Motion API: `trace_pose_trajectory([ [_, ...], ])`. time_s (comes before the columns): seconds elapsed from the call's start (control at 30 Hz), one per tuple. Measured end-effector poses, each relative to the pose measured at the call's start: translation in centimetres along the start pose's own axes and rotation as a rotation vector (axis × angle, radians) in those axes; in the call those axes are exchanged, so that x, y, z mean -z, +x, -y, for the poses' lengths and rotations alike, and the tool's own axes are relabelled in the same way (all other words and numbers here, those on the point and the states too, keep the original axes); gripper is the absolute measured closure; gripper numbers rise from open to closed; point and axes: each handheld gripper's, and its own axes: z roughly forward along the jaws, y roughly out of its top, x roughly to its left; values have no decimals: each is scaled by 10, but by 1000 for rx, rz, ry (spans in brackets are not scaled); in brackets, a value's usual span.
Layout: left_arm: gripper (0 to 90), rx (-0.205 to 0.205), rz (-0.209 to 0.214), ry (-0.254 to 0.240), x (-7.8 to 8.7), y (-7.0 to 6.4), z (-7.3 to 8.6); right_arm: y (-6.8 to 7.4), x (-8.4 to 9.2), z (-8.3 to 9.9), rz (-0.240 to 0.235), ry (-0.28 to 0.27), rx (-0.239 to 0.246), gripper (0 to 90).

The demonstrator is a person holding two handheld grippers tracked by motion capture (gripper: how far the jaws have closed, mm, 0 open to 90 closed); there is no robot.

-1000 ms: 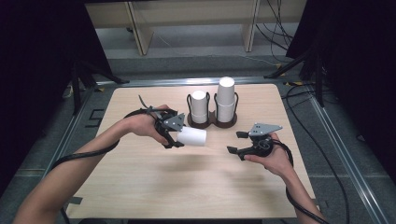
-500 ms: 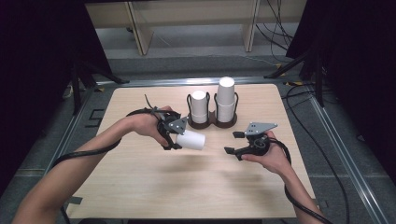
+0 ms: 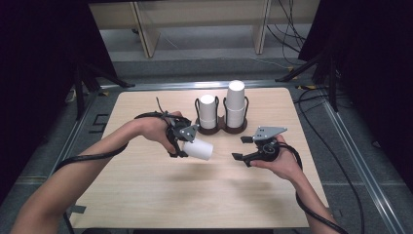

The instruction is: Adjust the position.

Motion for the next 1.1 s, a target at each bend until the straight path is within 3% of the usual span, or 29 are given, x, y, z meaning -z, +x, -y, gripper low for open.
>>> trace_pose_trajectory([
  [0.1,303,0,4,13,-1,1,-1,2,-1,-2,-6,8,3,246],
  [0.13,303,-25,1,36,0,2,-2,2,-2,-2,-1,7,11,247],
  [0.17,303,1,5,17,-1,1,-3,2,-2,-3,-6,8,12,247],
  [0.23,303,-4,10,29,-1,1,-4,4,-3,-4,-9,14,-2,248],
  [0.27,303,-25,11,51,0,2,-5,4,-3,-5,-6,19,-3,248],
  [0.3,303,-1,13,35,-2,1,-5,3,-3,-5,-7,15,23,249],
  [0.37,304,0,19,46,-2,1,-7,4,-4,-7,-8,12,29,254],
  [0.43,305,-29,21,79,-1,2,-9,5,-4,-8,-15,13,25,255],
  [0.47,305,-7,24,65,-2,1,-9,6,-4,-9,-20,19,25,256],
  [0.57,306,-43,33,97,0,4,-12,6,-5,-11,-20,22,36,259],
  [0.63,307,-14,37,77,-2,1,-12,7,-7,-12,-27,21,27,262],
  [0.67,307,-16,39,83,-2,1,-12,6,-7,-12,-20,26,45,263],
  [0.77,307,-52,47,125,-2,3,-13,7,-9,-12,-38,40,32,266],
  [0.87,308,-43,47,133,-3,2,-14,9,-11,-13,-34,37,19,269],
  [1.1,308,-43,51,161,-3,2,-18,10,-15,-17,-43,46,56,274],
])
